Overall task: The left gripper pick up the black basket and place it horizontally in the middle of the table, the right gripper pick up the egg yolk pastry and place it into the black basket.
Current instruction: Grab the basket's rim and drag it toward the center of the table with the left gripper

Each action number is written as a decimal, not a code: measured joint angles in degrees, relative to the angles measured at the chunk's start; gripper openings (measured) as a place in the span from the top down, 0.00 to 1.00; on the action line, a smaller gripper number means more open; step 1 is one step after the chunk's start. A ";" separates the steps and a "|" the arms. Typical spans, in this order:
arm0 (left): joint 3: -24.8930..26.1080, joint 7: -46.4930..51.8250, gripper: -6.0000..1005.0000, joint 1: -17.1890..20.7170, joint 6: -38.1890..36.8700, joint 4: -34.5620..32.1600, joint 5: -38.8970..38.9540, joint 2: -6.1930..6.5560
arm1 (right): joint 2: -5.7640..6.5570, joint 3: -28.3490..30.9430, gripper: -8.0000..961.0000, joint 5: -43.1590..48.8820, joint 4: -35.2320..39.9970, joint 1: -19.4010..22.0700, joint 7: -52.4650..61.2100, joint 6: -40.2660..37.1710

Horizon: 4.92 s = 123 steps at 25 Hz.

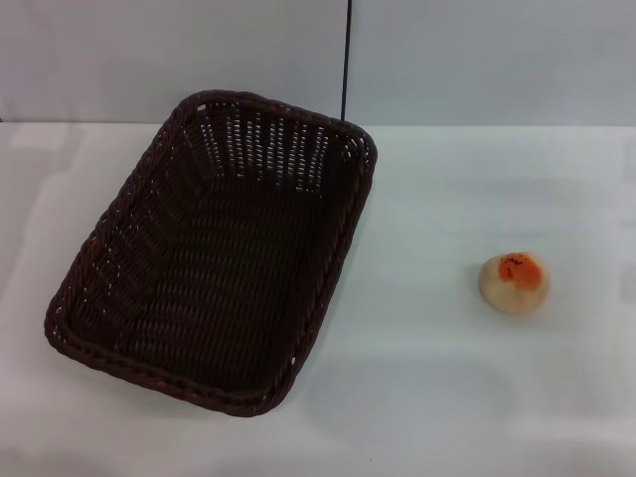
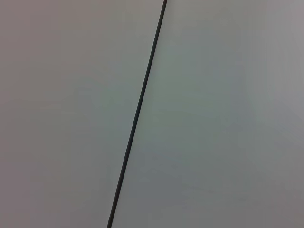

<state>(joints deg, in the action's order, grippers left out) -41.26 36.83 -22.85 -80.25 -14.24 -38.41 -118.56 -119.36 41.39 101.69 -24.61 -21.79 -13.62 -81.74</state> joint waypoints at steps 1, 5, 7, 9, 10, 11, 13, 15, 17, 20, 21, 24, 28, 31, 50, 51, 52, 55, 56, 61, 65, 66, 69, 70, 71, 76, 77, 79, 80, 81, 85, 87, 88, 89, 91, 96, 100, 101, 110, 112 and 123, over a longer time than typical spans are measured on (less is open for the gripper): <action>0.00 0.00 0.19 0.00 0.00 0.00 0.00 0.00 | 0.00 0.00 0.36 0.00 0.00 0.00 0.00 0.00; -0.06 0.08 0.19 0.01 -0.20 0.00 0.00 0.00 | 0.00 0.00 0.36 0.01 0.00 -0.04 0.00 0.12; -0.06 0.08 0.19 0.01 -0.20 0.00 0.00 0.00 | 0.00 0.00 0.36 0.01 0.00 -0.03 0.00 0.16; -0.44 1.69 0.19 0.13 -0.84 -0.16 -0.35 0.04 | 0.00 0.00 0.36 0.02 0.00 0.00 0.00 0.19; -0.44 2.74 0.19 0.24 -0.87 -0.33 -0.47 0.14 | 0.00 0.00 0.36 0.04 0.00 0.04 0.00 0.19; -0.44 2.74 0.19 0.24 -0.87 -0.33 -0.47 0.14 | 0.00 0.00 0.36 0.04 0.00 0.04 0.00 0.19; -0.46 3.61 0.20 0.39 -0.88 -0.51 -0.57 0.22 | 0.00 0.00 0.36 0.05 0.00 0.04 0.00 0.16; -0.89 7.06 0.20 1.33 -0.58 -1.99 -1.14 0.39 | 0.00 0.00 0.36 0.07 0.00 0.03 0.00 0.14; -1.87 11.65 0.20 2.40 0.87 -4.56 -2.65 0.49 | 0.00 0.00 0.36 0.08 0.00 0.03 0.00 0.13; -3.97 21.55 0.20 4.57 4.84 -11.11 -6.28 0.67 | 0.00 0.00 0.36 0.09 0.01 -0.02 0.00 0.11; -3.97 21.55 0.20 4.57 4.84 -11.11 -6.28 0.67 | 0.00 0.00 0.36 0.09 0.01 -0.02 0.00 0.11; -5.89 38.49 0.20 8.19 10.28 -23.80 -15.86 0.79 | 0.02 0.00 0.36 0.10 0.00 -0.21 0.00 0.19; -5.98 51.18 0.20 10.47 11.14 -33.90 -25.24 0.93 | 0.06 0.00 0.36 0.10 0.02 -0.50 0.00 0.42; -5.93 55.69 0.20 11.19 11.15 -37.26 -28.98 0.95 | 0.07 0.00 0.36 0.10 0.07 -0.61 0.00 0.48; -5.49 90.09 0.21 7.90 1.42 -61.19 -67.68 2.54 | 0.09 0.01 0.36 0.08 0.05 -0.62 0.00 0.13; -5.49 90.09 0.21 7.90 1.42 -61.19 -67.68 2.54 | 0.09 0.01 0.36 0.08 0.03 -0.63 0.00 0.11; -5.48 91.73 0.21 7.28 0.40 -61.85 -69.46 2.62 | 0.09 0.01 0.36 0.08 0.03 -0.63 0.00 0.11; -5.47 96.01 0.21 4.60 -2.84 -63.02 -76.40 2.65 | 0.16 0.00 0.36 0.08 0.01 -0.77 0.00 0.04; -5.47 96.01 0.21 4.60 -2.84 -63.02 -76.40 2.65 | 0.16 0.00 0.36 0.08 0.01 -0.77 0.00 0.04; -5.54 99.82 0.22 1.20 -5.81 -63.67 -85.28 2.41 | 0.18 0.07 0.36 0.08 0.00 -0.88 0.00 0.00; -6.30 103.28 0.22 -1.60 -8.08 -66.16 -94.50 1.16 | 0.18 0.29 0.36 0.08 0.21 -1.11 0.00 0.00; -6.30 103.28 0.22 -1.60 -8.08 -66.16 -94.50 1.16 | 0.18 0.29 0.36 0.08 0.21 -1.11 0.00 0.00; -8.05 105.13 0.22 -2.48 -9.50 -68.02 -98.72 0.65 | 0.18 0.38 0.36 0.08 0.32 -1.31 0.00 0.00; -10.67 107.09 0.22 -2.63 -9.73 -69.23 -101.03 0.61 | 0.21 0.45 0.36 0.08 0.39 -1.34 0.00 0.00; -10.67 107.09 0.22 -2.63 -9.73 -69.23 -101.03 0.61 | 0.21 0.45 0.36 0.08 0.39 -1.34 0.00 0.00; -13.94 109.67 0.22 -2.79 -10.57 -70.93 -102.65 0.61 | 0.27 0.64 0.36 0.08 0.51 -1.50 0.00 0.13; -14.74 110.33 0.22 -2.92 -10.83 -70.97 -102.85 0.61 | 0.29 0.64 0.36 0.08 0.53 -1.51 0.00 0.13; -15.12 110.64 0.22 -2.95 -10.89 -70.94 -102.96 0.60 | 0.34 0.64 0.36 0.08 0.59 -1.51 0.00 0.11; -15.99 111.24 0.23 -2.99 -10.97 -70.76 -103.63 0.55 | 0.35 0.64 0.36 0.08 0.62 -1.52 0.00 0.11; -15.99 111.24 0.23 -2.99 -10.97 -70.76 -103.63 0.55 | 0.35 0.64 0.36 0.08 0.62 -1.52 0.00 0.11; -17.12 112.11 0.23 -3.11 -11.20 -69.91 -104.45 0.40 | 0.35 0.63 0.36 0.08 1.06 -1.75 0.12 0.11; -17.35 112.25 0.23 -3.13 -11.18 -69.44 -104.45 0.37 | 0.35 0.62 0.36 0.08 1.36 -1.88 0.34 0.03; -17.53 112.32 0.23 -3.14 -11.10 -68.96 -104.47 0.37 | 0.36 0.62 0.36 0.08 1.40 -1.90 0.38 0.01; -17.68 112.37 0.23 -3.16 -10.95 -68.50 -104.48 0.37 | 0.36 0.62 0.36 0.08 1.40 -1.90 0.39 0.00; -18.05 112.35 0.23 -3.32 -10.42 -67.06 -104.49 0.35 | 0.36 0.61 0.36 0.08 1.41 -1.90 0.41 0.00; -18.87 112.00 0.23 -3.53 -8.38 -63.54 -104.51 0.35 | 0.35 0.38 0.36 0.09 1.42 -1.74 0.44 0.00; -19.23 111.33 0.23 -3.59 -6.80 -61.08 -104.63 0.35 | 0.32 0.21 0.36 0.09 1.41 -1.55 0.47 0.00; -19.39 111.21 0.23 -3.71 -6.51 -60.55 -104.84 0.35 | 0.32 0.21 0.36 0.09 1.41 -1.55 0.47 0.00; -19.73 110.19 0.24 -4.94 -5.42 -58.05 -106.85 0.38 | 0.26 0.18 0.36 0.09 1.34 -1.39 0.51 -0.05; -19.74 109.85 0.24 -4.94 -5.19 -58.03 -107.01 0.36 | 0.26 0.18 0.36 0.09 1.33 -1.36 0.52 -0.05; -21.60 108.91 0.72 -4.09 -5.32 -62.59 -106.98 0.16 | 0.26 0.26 0.36 0.09 1.19 -1.32 0.62 -0.09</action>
<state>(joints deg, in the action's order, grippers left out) -62.86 145.74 -26.94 -85.57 -76.83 -145.39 -118.41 -119.09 41.65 101.78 -23.42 -23.11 -13.00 -81.83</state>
